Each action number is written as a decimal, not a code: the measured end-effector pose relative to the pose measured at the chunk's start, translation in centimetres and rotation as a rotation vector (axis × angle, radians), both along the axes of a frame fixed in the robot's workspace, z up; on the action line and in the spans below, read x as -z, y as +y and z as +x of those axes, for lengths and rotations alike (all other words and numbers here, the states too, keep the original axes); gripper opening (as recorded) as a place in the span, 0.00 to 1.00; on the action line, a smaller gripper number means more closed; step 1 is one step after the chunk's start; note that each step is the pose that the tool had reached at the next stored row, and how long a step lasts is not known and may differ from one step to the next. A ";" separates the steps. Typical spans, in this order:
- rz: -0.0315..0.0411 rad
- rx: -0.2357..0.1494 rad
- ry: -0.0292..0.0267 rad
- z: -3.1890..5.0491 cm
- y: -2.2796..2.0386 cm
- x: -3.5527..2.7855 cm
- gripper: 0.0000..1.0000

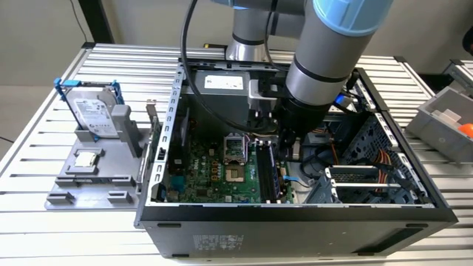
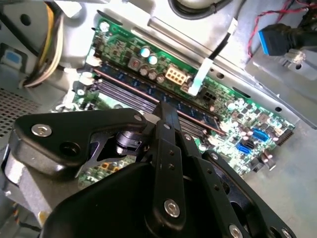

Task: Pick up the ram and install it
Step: 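Press down the ram until it locks into place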

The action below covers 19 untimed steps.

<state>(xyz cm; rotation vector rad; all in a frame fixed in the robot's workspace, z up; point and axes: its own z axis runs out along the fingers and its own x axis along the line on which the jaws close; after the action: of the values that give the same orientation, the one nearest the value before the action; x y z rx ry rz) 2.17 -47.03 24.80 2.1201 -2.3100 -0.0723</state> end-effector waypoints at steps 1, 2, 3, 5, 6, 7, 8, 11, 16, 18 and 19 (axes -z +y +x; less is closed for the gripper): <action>-0.0001 0.000 0.0000 0.00 -0.15 0.07 0.00; 0.0000 0.000 0.0000 -0.03 -0.25 0.12 0.00; 0.0002 0.000 -0.0001 -0.07 -0.28 0.15 0.00; 0.0000 0.000 0.0000 -0.15 -0.28 0.35 0.00; 0.0000 0.000 0.0000 -0.20 -0.28 0.50 0.00; 0.0000 0.000 0.0000 -0.26 -0.28 0.69 0.00; 0.0000 0.000 -0.0001 -0.31 -0.27 0.87 0.00; 0.0001 0.000 -0.0001 -0.32 -0.27 1.35 0.00; -0.0002 0.000 0.0000 -0.33 -0.28 1.36 0.00; 0.0002 0.000 -0.0001 -0.33 -0.27 1.54 0.00; 0.0000 0.000 -0.0001 -0.33 -0.27 1.67 0.00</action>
<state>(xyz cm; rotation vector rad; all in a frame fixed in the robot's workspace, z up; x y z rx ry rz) 1.84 -47.30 23.13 2.1202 -2.3100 -0.0722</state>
